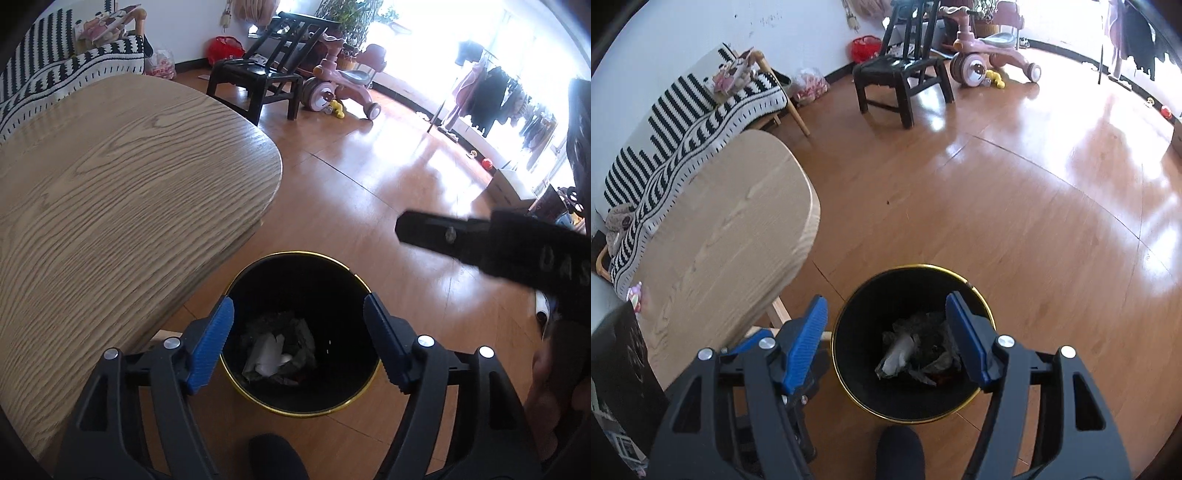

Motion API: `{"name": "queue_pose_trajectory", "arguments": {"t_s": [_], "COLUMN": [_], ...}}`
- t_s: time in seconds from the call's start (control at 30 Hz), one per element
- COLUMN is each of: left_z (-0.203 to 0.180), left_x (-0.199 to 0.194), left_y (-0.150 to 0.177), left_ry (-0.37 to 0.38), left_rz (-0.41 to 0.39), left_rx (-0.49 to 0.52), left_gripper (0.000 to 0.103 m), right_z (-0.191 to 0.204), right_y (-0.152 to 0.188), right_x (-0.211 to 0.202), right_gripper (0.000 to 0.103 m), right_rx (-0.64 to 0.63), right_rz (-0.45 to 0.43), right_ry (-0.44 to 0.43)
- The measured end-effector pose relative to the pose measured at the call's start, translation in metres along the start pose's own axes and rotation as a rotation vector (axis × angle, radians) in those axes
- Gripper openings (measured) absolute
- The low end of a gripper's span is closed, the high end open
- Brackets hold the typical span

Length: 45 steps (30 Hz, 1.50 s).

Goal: Collect trash
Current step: 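Open both tools over the bin to drop packet and box, then swing both tools back over the table, then grasp the crumpled white-green wrapper with right tool while left tool grasps red cigarette box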

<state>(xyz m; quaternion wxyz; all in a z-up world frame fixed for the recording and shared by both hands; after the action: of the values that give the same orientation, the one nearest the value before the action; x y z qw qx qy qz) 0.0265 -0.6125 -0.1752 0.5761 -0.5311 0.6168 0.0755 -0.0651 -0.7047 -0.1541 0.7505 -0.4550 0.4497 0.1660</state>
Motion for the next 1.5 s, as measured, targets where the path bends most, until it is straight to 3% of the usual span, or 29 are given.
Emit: {"name": "queue_pose_trajectory", "arguments": {"t_s": [0.17, 0.33, 0.5, 0.7, 0.87, 1.13, 1.5], "left_z": [0.008, 0.054, 0.154, 0.293, 0.378, 0.461, 0.509], "left_x": [-0.037, -0.109, -0.191, -0.272, -0.327, -0.375, -0.389], "left_y": [-0.001, -0.006, 0.005, 0.037, 0.061, 0.102, 0.118], "left_ry": [-0.009, -0.064, -0.216, -0.392, -0.455, -0.532, -0.508], "left_rz": [-0.027, -0.105, -0.174, -0.226, -0.269, -0.289, -0.286], "left_rx": [0.041, 0.087, 0.051, -0.137, -0.292, -0.390, -0.519], "left_gripper": [0.084, 0.091, 0.092, 0.092, 0.092, 0.092, 0.092], "right_z": [0.024, 0.088, 0.175, 0.309, 0.427, 0.550, 0.615], "right_y": [-0.013, -0.022, -0.022, -0.009, 0.021, 0.081, 0.149], "right_x": [-0.017, -0.033, -0.041, -0.037, -0.030, -0.011, 0.036], "right_gripper": [0.065, 0.069, 0.071, 0.073, 0.074, 0.074, 0.074], "right_rx": [-0.030, -0.116, -0.225, -0.341, -0.467, -0.700, -0.984], "right_rz": [-0.068, -0.120, -0.144, -0.127, -0.093, -0.024, 0.042], "right_ry": [-0.004, -0.046, -0.103, -0.235, -0.338, -0.431, -0.439]}}
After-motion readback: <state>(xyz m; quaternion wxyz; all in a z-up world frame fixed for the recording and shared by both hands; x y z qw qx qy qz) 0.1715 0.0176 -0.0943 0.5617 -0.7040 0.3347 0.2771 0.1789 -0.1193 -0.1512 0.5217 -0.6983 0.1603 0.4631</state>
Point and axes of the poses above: each gripper's, at about its wrist camera, not at the fingertips, and x roughly the way its jaws point, z to its left, y to its underside, the point moved 9 cm from there along x, roughly the way its jaws point, and after that the axes turned 9 degrees about -x, right-handed, at the moved point
